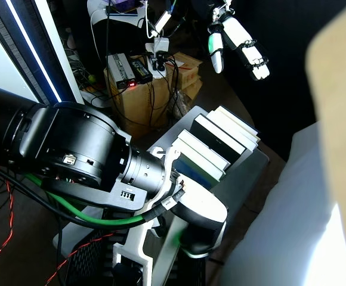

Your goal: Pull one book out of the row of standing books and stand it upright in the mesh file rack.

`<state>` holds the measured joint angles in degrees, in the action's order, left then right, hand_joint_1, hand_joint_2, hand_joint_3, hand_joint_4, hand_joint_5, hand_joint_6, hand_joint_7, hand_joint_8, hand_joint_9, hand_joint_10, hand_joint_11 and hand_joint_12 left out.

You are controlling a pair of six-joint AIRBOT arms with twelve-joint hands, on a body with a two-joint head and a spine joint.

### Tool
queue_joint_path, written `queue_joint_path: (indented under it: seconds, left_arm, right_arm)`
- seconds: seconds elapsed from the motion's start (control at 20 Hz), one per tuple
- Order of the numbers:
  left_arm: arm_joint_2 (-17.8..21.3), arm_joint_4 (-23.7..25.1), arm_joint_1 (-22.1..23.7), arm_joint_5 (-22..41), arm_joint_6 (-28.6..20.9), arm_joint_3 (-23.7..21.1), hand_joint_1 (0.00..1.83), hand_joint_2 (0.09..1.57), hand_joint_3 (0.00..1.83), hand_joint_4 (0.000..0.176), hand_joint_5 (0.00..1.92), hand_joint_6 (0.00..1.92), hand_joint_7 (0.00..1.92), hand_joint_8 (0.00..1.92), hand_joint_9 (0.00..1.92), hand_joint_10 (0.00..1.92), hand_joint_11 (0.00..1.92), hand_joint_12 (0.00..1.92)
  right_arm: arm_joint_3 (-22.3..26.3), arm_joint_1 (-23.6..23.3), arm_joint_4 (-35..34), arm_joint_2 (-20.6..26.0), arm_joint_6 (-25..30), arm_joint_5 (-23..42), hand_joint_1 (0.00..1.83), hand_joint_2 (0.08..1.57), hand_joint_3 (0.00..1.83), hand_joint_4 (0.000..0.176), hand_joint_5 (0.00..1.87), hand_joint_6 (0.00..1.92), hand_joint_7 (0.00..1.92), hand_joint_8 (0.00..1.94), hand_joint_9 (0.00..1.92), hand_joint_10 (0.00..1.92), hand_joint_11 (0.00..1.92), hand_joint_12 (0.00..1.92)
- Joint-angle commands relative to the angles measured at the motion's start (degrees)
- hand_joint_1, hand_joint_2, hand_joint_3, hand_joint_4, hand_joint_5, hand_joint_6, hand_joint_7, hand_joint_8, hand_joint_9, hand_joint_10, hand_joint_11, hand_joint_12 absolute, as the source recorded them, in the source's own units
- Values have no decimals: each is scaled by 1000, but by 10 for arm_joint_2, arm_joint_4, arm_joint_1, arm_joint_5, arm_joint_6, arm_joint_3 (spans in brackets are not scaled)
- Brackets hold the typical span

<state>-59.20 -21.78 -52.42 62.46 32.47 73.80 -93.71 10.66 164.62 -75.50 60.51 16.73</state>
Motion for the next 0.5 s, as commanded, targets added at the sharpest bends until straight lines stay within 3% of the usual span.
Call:
queue_joint_path:
  seconds: [0.0,0.1,0.15,0.3,0.35,0.4,0.45]
  left_arm:
    - [2,-9,0,70,-4,5,348,1285,0,114,0,0,0,0,0,0,0,0]
    - [2,-9,0,70,-4,5,363,1289,0,99,0,0,0,0,0,0,0,0]
    - [2,-9,0,70,-5,5,364,1290,0,94,0,0,0,0,0,0,0,0]
    - [2,-9,0,70,-5,5,364,1288,0,101,0,0,0,0,0,0,0,0]
    - [2,-9,0,70,-5,5,353,1285,0,109,0,0,0,0,0,0,0,0]
    - [2,-9,0,70,-5,5,343,1285,0,110,0,0,0,0,0,0,0,0]
    - [2,-9,0,70,-5,5,340,1283,0,107,0,0,0,0,0,0,0,0]
  right_arm:
    - [-3,-3,18,7,-6,-50,1173,1090,0,0,419,369,407,66,111,970,3,1693]
    - [-2,-3,18,7,-6,-50,1195,1044,0,0,319,119,258,2,3,811,0,1489]
    - [-1,-3,18,7,-6,-51,1194,1030,0,0,243,59,178,0,0,641,0,1365]
    - [2,-3,18,8,-6,-52,1168,1032,1,0,118,5,50,0,0,318,0,978]
    - [3,-3,18,8,-6,-52,1169,1021,0,0,115,6,48,2,0,298,0,952]
    - [4,-3,18,8,-6,-52,1161,1026,0,0,73,1,14,0,0,192,0,850]
    - [5,-3,18,9,-6,-53,1182,1002,0,0,78,4,18,2,0,167,0,872]
